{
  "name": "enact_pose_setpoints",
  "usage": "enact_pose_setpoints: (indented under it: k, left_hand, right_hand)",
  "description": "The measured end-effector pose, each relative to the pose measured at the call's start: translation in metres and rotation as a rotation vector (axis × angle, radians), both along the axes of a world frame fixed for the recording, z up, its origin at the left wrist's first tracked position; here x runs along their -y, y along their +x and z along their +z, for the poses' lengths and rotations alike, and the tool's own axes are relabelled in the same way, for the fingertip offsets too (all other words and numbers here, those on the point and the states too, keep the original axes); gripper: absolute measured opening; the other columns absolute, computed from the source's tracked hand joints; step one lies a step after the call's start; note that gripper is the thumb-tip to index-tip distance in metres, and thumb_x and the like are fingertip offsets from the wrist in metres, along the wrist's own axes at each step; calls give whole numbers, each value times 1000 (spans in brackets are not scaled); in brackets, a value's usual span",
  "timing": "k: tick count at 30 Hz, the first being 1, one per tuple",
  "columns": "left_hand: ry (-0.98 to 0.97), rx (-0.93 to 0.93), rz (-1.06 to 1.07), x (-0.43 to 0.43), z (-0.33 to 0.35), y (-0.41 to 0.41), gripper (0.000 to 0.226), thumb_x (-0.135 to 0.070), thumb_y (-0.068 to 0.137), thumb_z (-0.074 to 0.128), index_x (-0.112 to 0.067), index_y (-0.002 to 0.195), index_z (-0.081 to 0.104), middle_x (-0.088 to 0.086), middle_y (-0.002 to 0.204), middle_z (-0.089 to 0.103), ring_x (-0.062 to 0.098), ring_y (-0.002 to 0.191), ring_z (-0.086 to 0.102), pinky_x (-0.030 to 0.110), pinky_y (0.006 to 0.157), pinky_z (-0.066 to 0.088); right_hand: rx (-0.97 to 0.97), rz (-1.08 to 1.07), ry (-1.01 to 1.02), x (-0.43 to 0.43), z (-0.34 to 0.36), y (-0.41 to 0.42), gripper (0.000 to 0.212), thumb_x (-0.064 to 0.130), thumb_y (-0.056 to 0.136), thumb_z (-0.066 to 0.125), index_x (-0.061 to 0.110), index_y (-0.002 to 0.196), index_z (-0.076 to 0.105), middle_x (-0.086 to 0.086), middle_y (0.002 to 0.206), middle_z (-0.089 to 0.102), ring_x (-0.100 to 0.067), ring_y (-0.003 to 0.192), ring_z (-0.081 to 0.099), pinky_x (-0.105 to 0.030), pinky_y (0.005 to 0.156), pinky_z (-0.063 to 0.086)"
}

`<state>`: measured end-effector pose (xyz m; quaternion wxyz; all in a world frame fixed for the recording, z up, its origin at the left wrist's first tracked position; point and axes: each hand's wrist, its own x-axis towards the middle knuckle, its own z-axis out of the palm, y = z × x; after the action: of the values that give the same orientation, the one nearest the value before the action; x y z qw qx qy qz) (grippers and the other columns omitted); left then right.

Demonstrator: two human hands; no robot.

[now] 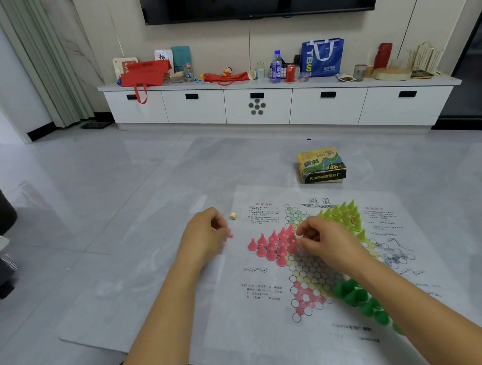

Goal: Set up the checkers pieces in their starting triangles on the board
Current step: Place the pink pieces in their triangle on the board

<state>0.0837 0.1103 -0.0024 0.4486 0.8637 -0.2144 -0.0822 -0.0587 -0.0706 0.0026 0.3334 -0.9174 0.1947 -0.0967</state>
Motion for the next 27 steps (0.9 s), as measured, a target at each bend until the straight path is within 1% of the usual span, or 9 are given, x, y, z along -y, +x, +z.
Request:
enact_pose_setpoints:
  k: [3,6,9,12,15,17,20,23,27]
  left_hand:
    - [-302,-253,-86,6,11,-12,15,-1,80,62,-8,72,52,2,65,65,17,64,61,18,53,47]
    - [-454,-391,-215,15,17,-27,14,-3,80,65,-5,73,53,4,66,69,14,57,61,21,54,51]
    - [-452,-393,-275,22,20,-39,13,-5,77,67,-5,73,55,4,63,66,11,51,60,21,50,47]
    - [-416,-384,-297,25,20,-43,14,-9,76,69,-4,74,57,6,61,62,9,48,58,17,44,43]
    - [-384,-376,-334,25,19,-44,13,-12,78,68,-6,71,59,7,66,64,11,50,58,17,43,41]
    - [-381,-350,-283,23,19,-39,12,-13,82,65,-10,71,59,5,70,65,9,50,56,16,42,38]
    - [-342,-221,-69,16,14,-22,11,-13,83,62,-8,75,58,3,71,61,7,48,53,11,42,37]
    - [-328,-203,44,9,7,-10,11,-10,83,62,-1,83,57,10,77,58,16,55,54,9,42,42]
    - [-291,-161,56,10,0,-8,7,-5,82,62,-4,77,56,1,68,51,21,65,55,12,50,49]
  right_hand:
    - [96,8,33,-5,6,-1,5,18,84,63,21,87,60,11,76,60,-8,72,57,-10,58,43]
    - [181,63,179,-16,12,0,12,14,80,68,23,84,60,6,76,64,-7,65,59,-10,60,48]
    - [283,96,290,-24,17,0,19,11,76,71,27,76,61,4,71,64,-3,58,57,-15,57,48]
    - [335,99,283,-25,20,-1,18,11,77,70,27,72,62,6,65,62,-4,57,55,-17,55,48]
    - [334,67,276,-20,22,-4,14,11,78,69,24,74,64,5,68,63,-7,60,57,-22,61,50]
    - [275,32,218,-13,22,-6,11,12,79,68,22,75,64,7,69,63,-7,62,56,-19,62,50]
    - [129,41,15,-5,17,-11,5,15,82,65,19,81,65,13,71,60,0,65,55,-10,62,47]
    - [29,92,-194,-6,10,-14,6,17,84,62,16,88,66,11,80,60,-7,75,58,-24,75,52]
    - [-32,108,-262,-10,2,-12,8,21,84,60,18,89,66,7,90,67,-10,81,59,-30,76,52]
